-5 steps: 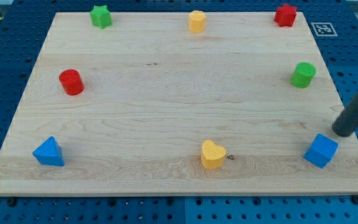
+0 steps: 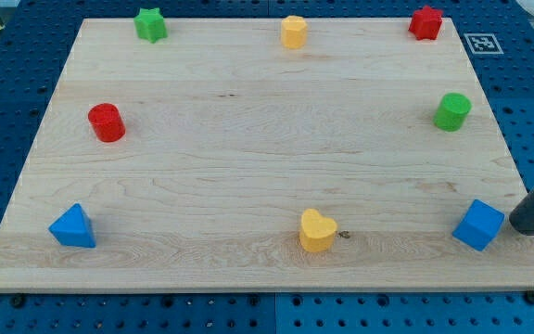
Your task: Place blue cube right left diagonally towards yellow heart
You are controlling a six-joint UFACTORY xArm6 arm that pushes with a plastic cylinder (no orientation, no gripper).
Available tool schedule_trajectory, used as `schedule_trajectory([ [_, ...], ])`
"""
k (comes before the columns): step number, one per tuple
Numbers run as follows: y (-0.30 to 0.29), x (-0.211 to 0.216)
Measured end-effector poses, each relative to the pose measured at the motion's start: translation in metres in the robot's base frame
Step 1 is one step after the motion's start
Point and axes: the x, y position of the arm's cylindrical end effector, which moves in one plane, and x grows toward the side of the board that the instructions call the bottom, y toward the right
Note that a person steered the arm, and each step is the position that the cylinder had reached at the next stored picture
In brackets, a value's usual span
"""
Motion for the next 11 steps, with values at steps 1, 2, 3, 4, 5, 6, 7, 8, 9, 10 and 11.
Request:
schedule_trajectory([
  [1, -0.006, 0.003],
  [2, -0.018, 0.003],
  [3, -0.041, 0.003],
  [4, -0.054, 0.003],
  [5, -0.05, 0.013],
  [6, -0.06, 0.016],
  [7, -0.089, 0.015],
  [8, -0.091, 0.015],
  [9, -0.093, 0.015],
  [10, -0.1, 0.015],
  [11, -0.1, 0.015],
])
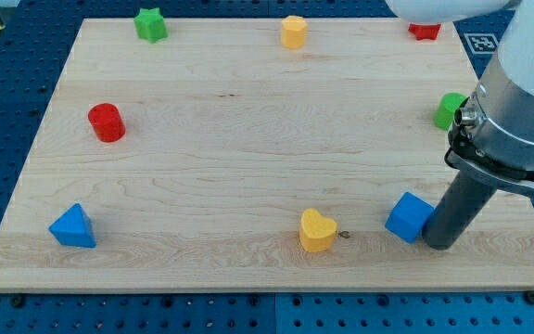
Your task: Place blue cube right left diagonally towards yellow heart
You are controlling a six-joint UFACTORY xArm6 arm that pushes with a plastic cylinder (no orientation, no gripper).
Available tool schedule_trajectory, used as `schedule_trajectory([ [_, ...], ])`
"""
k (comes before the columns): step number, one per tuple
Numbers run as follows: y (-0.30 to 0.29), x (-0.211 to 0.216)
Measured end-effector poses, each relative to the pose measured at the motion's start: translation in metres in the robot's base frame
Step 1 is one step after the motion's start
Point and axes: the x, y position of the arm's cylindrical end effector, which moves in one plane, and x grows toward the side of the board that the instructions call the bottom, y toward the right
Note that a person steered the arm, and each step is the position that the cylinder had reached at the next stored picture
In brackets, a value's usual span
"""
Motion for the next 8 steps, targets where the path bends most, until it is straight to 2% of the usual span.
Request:
schedule_trajectory([
  [3, -0.049, -0.009],
  [6, -0.011, -0.009],
  [8, -0.044, -0.015],
])
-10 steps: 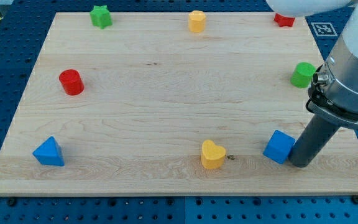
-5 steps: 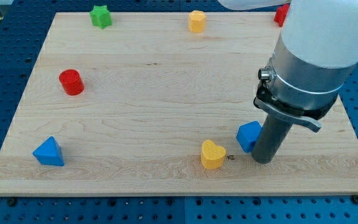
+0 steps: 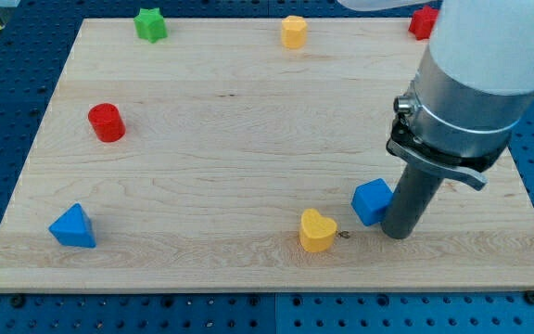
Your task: Place blue cube right left diagonally towards yellow heart
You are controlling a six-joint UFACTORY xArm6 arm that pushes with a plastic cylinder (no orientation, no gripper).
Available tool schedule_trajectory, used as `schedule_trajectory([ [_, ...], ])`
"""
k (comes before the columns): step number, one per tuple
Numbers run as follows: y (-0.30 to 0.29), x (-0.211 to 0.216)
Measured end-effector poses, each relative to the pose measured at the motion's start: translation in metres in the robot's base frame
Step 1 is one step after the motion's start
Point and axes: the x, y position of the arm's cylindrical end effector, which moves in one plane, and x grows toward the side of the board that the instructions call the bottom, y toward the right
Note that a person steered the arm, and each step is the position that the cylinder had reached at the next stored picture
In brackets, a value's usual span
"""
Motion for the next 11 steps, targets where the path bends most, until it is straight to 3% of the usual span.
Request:
schedule_trajectory([
  [3, -0.002, -0.039],
  [6, -0.066, -0.047],
  [8, -0.073, -0.047],
  [9, -0.121, -0.057],
  [11, -0.125, -0.048],
])
